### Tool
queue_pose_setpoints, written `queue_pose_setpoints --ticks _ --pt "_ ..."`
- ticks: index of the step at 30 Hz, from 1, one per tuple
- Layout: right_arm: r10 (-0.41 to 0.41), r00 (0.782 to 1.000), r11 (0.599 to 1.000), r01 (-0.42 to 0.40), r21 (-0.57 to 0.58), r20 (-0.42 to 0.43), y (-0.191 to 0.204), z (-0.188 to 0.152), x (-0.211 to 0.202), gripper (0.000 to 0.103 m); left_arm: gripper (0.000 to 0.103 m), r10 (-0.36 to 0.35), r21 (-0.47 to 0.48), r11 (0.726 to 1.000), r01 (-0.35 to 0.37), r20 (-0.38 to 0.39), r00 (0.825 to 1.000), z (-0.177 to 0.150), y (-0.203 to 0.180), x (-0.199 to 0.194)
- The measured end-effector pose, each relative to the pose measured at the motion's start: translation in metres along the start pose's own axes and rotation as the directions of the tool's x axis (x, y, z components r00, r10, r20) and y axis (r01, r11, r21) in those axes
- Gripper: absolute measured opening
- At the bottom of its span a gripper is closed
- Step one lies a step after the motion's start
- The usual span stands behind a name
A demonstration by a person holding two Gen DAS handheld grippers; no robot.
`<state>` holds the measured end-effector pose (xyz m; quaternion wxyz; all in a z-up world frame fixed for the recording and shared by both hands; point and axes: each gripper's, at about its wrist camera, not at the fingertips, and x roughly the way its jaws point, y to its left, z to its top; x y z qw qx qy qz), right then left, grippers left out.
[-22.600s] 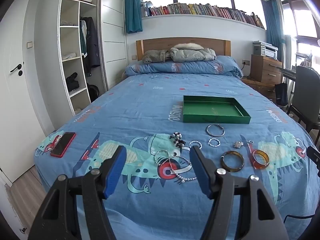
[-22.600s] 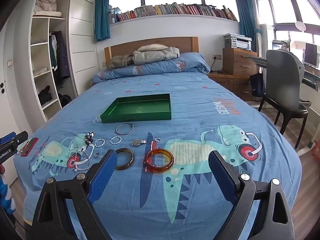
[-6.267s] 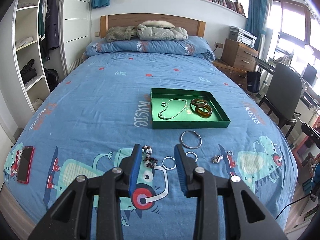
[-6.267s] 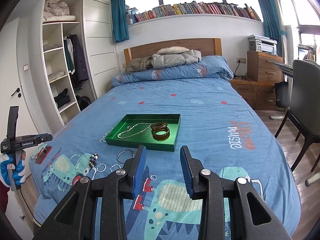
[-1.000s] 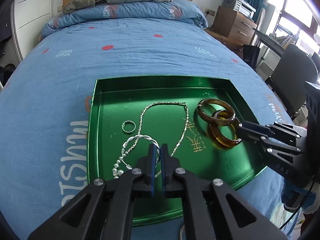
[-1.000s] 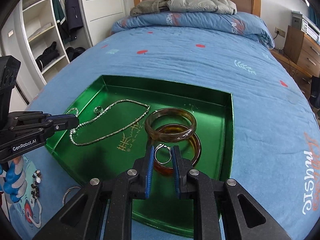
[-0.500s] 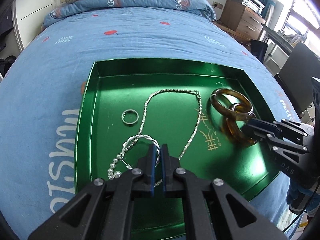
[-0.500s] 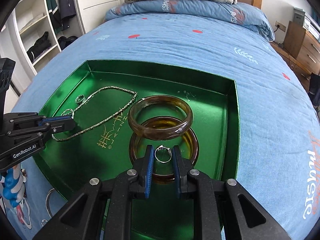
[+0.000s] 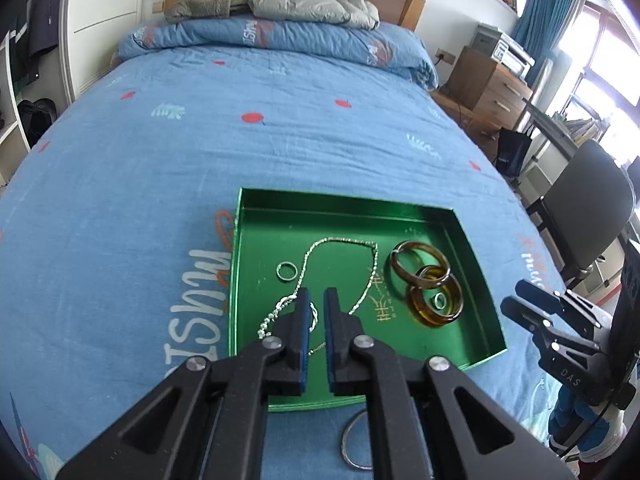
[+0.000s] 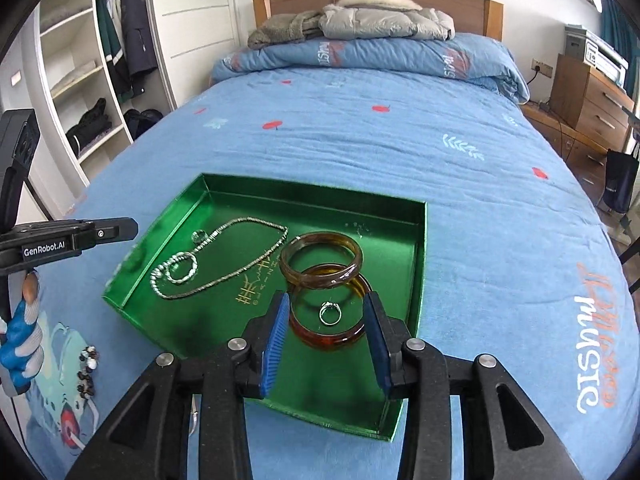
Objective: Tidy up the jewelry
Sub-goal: 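Lift both tools away from the green tray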
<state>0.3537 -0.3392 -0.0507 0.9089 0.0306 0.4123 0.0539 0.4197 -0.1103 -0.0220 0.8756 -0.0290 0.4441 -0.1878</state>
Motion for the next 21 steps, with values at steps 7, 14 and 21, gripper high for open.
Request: queue_pose_setpoints --ticks 7,14,21 --pt "0.021 0.991 1.000 -0.019 -0.013 0.130 0.011 -0.021 -0.110 0.043 0.016 0.009 -0.028 1.000 -0.005 0.143 0.990 -0.011 -0.004 -0.112" --pt "0.054 0.971 0.998 -0.047 -0.034 0.235 0.026 -0.051 -0.210 0.045 0.016 0.055 -0.026 0.998 -0.051 0.197 0.979 -0.058 -0.007 -0.197" --pt "0.057 0.956 0.998 -0.051 -0.027 0.289 0.037 -0.091 -0.271 0.046 0.017 0.074 -0.056 0.996 -0.064 0.199 0.977 -0.107 0.002 -0.248"
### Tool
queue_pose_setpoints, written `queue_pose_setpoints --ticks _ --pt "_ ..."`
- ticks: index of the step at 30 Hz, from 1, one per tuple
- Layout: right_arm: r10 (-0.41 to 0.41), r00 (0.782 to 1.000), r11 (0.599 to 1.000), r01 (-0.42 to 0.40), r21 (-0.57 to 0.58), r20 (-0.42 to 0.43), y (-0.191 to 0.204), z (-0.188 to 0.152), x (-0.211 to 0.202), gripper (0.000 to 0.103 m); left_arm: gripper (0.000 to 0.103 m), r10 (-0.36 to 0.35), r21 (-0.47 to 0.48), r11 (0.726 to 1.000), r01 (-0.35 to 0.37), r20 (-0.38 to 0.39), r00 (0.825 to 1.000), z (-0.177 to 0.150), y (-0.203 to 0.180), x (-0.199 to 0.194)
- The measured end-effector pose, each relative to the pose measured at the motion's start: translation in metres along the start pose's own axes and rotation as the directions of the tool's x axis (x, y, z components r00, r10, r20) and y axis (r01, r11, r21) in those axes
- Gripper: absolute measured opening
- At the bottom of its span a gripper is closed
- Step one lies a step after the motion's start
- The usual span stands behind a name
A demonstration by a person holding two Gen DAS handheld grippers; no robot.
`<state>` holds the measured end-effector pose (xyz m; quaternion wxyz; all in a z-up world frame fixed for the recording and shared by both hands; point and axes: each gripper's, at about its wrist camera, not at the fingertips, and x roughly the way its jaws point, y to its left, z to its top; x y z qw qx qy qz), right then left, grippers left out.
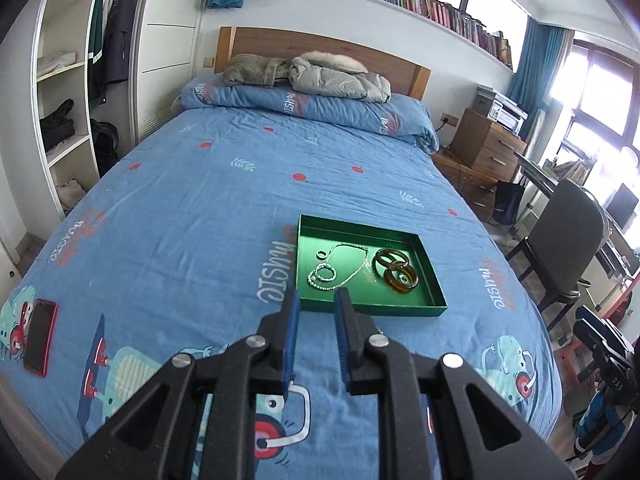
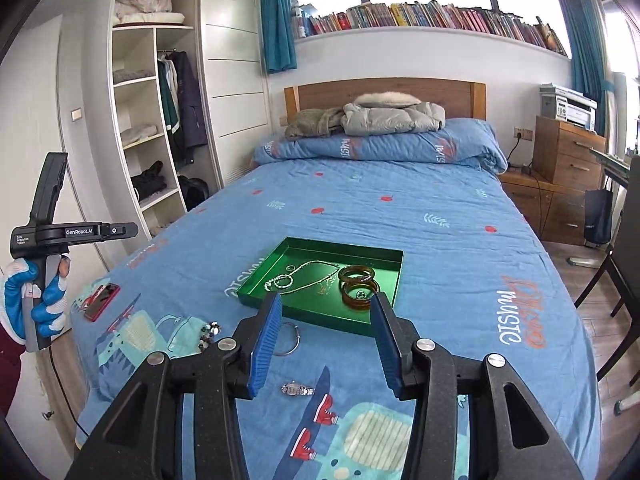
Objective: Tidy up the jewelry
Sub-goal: 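Lift both tools away from the green tray, then move right tool to the silver watch while left tool moves to another twisted hoop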
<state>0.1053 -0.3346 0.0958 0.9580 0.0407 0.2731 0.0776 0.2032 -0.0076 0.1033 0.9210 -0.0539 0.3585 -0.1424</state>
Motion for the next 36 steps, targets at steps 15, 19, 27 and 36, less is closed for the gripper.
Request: queue_pose_setpoints --ticks 15,19,27,36 --pt "0.016 0.999 0.999 -0.018 0.048 0.046 0.007 -0.039 -0.053 0.046 0.017 -0.004 0.046 0.999 0.004 0.000 1.000 -0.059 0.004 -0.047" --pt "0.021 0.999 0.998 -0.023 0.062 0.031 0.002 -0.049 -0.052 0.046 0.017 -0.021 0.059 0.998 0.022 -0.019 1.000 -0.068 -0.002 -0.039" --pt "0.032 0.999 0.996 -0.030 0.084 -0.018 -0.005 -0.071 -0.031 0.046 0.017 -0.037 0.057 0.998 0.041 -0.061 0.997 -0.087 -0.006 -0.013" --pt "0.074 0.996 0.997 -0.073 0.030 -0.041 0.000 -0.082 -0.014 0.046 0.017 -0.018 0.058 0.998 0.023 -0.083 0.996 -0.102 -0.005 0.005"
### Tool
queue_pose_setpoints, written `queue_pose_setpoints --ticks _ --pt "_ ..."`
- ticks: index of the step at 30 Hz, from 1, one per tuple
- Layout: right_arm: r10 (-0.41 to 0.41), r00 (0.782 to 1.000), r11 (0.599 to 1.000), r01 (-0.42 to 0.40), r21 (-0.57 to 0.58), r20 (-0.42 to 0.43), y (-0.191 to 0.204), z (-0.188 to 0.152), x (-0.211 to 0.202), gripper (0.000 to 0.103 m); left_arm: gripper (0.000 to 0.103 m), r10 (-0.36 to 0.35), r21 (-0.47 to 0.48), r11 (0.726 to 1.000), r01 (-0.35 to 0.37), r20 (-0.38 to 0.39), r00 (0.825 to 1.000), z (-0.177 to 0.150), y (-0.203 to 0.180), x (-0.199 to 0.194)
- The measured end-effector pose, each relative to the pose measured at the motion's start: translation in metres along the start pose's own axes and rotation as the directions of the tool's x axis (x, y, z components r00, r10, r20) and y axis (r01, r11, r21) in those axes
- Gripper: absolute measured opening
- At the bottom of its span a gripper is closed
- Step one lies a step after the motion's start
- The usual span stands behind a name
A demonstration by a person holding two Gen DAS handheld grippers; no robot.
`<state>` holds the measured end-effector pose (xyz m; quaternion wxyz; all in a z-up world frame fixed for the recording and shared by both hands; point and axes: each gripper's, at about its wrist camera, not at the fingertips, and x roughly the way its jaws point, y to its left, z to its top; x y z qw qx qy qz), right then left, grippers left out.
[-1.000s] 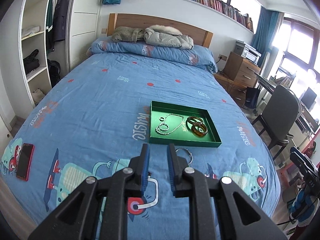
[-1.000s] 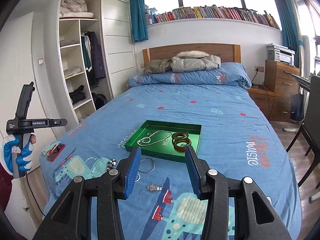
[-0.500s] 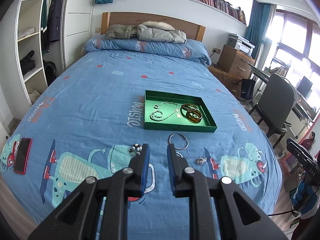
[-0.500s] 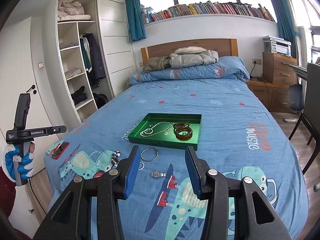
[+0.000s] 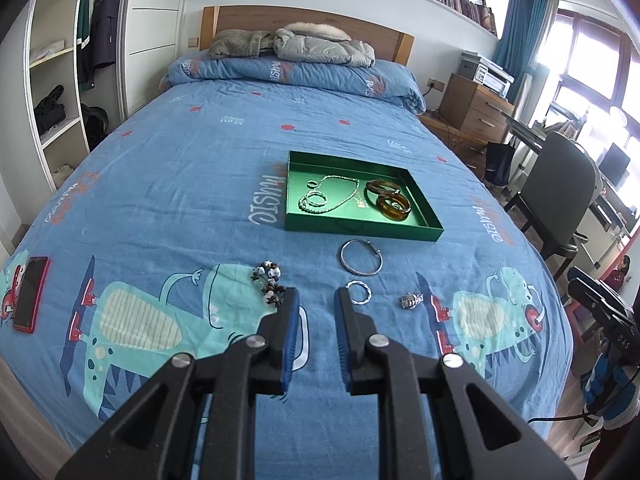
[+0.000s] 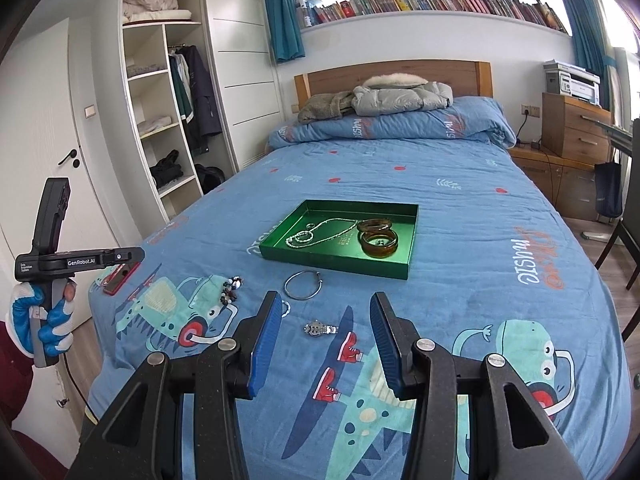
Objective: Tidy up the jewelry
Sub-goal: 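Move right tool to the silver watch while left tool moves to another twisted hoop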
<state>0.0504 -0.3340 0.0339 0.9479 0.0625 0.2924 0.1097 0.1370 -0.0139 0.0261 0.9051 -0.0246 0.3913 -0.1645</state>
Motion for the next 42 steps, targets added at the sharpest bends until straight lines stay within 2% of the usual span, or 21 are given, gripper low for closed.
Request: queue_pose_setpoints --ticks 8,17,21,33,42 --pt "0.030 0.999 0.999 -0.031 -0.038 -0.018 0.000 -0.005 0.011 0.046 0.017 0.005 -0.017 1.000 -0.005 -0.012 1.000 -0.005 -0.009 0.014" --pt "0.026 0.999 0.999 -0.028 -0.038 -0.034 -0.003 -0.010 0.020 0.046 0.017 0.046 0.039 0.998 -0.045 -0.023 0.999 -0.017 -0.026 0.022" --pt "0.011 0.998 0.998 -0.014 -0.056 -0.057 -0.001 -0.016 0.027 0.046 0.027 0.057 0.051 0.997 -0.056 -0.038 0.998 -0.024 -0.028 0.029" --pt "0.024 0.992 0.998 -0.030 -0.052 -0.125 0.006 -0.030 0.058 0.046 0.028 0.076 0.098 0.993 -0.070 -0.057 0.995 -0.035 -0.032 0.051" --pt "0.035 0.984 0.998 -0.045 -0.054 -0.173 0.007 -0.036 0.083 0.047 0.028 0.065 0.095 0.994 -0.056 -0.092 0.994 -0.036 -0.028 0.074"
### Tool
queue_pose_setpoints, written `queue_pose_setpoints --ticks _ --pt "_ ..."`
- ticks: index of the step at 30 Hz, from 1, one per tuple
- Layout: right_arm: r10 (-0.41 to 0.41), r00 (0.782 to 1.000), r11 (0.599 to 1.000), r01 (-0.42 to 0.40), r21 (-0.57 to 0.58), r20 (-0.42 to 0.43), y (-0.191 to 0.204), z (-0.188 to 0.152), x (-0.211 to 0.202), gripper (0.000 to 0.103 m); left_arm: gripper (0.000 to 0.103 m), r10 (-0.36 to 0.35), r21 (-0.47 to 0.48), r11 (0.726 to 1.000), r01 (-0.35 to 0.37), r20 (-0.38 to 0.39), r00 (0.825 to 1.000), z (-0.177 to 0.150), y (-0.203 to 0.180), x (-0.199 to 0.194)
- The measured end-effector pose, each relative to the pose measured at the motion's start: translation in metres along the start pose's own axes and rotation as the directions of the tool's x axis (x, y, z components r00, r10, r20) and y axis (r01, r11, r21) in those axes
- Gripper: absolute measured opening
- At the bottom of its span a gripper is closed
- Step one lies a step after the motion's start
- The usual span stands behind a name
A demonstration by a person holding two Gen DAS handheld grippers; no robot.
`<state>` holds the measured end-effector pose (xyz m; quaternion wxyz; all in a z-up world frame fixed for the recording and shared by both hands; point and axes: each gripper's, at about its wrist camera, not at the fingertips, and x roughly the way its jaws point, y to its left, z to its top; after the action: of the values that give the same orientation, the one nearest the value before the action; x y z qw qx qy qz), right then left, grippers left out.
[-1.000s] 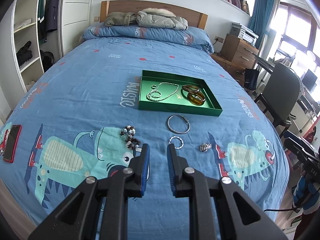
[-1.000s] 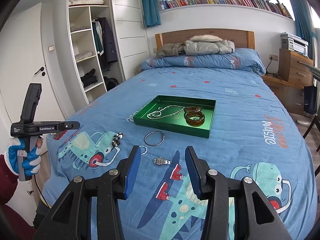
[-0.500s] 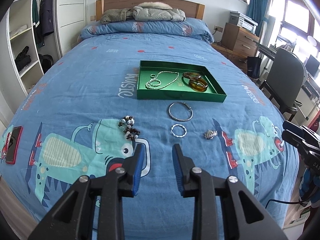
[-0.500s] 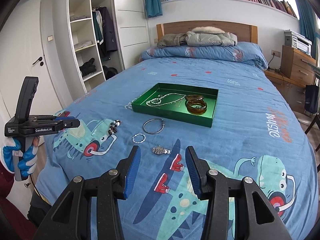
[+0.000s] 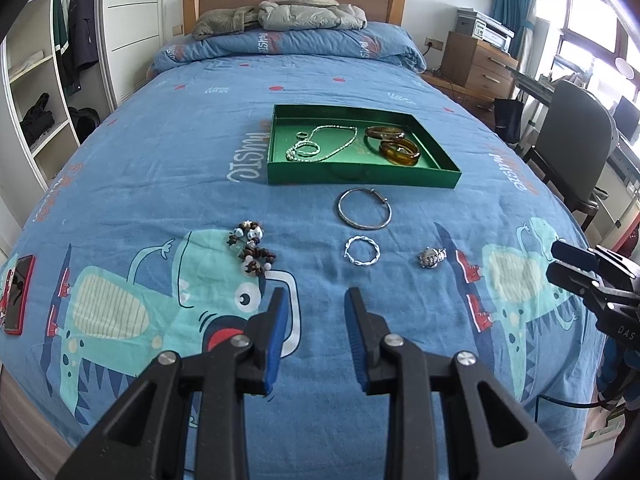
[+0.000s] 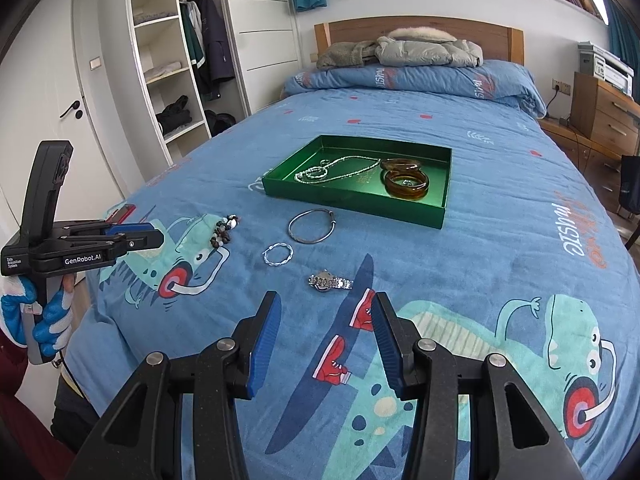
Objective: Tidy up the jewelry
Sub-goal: 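Move right tool to the silver watch while left tool moves to another twisted hoop, then grasp the silver watch with right tool while left tool grasps the twisted hoop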
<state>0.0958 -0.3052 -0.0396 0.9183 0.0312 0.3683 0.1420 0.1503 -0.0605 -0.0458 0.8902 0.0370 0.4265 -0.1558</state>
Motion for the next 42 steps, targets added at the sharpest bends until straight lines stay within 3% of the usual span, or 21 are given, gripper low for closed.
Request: queue_pose_setpoints --ticks 11,28,38,42 --pt "0.016 0.999 1.000 -0.016 0.008 -0.039 -0.012 -0.007 0.028 0.048 0.028 0.000 0.003 1.000 0.000 -0.063 0.998 0.002 -0.004 0.037" --pt "0.070 0.990 0.990 -0.084 -0.117 -0.125 -0.020 -0.007 0.080 0.049 0.028 -0.109 -0.037 0.994 0.105 -0.156 0.982 0.023 -0.015 0.115" --pt "0.100 0.983 0.969 -0.131 -0.208 -0.154 -0.013 0.007 0.112 0.049 0.027 -0.109 0.074 0.989 0.127 -0.210 0.972 0.042 -0.029 0.163" --pt "0.105 0.980 0.957 -0.146 -0.250 -0.169 -0.006 0.010 0.123 0.049 0.027 -0.087 0.152 0.981 0.119 -0.199 0.976 0.041 -0.036 0.168"
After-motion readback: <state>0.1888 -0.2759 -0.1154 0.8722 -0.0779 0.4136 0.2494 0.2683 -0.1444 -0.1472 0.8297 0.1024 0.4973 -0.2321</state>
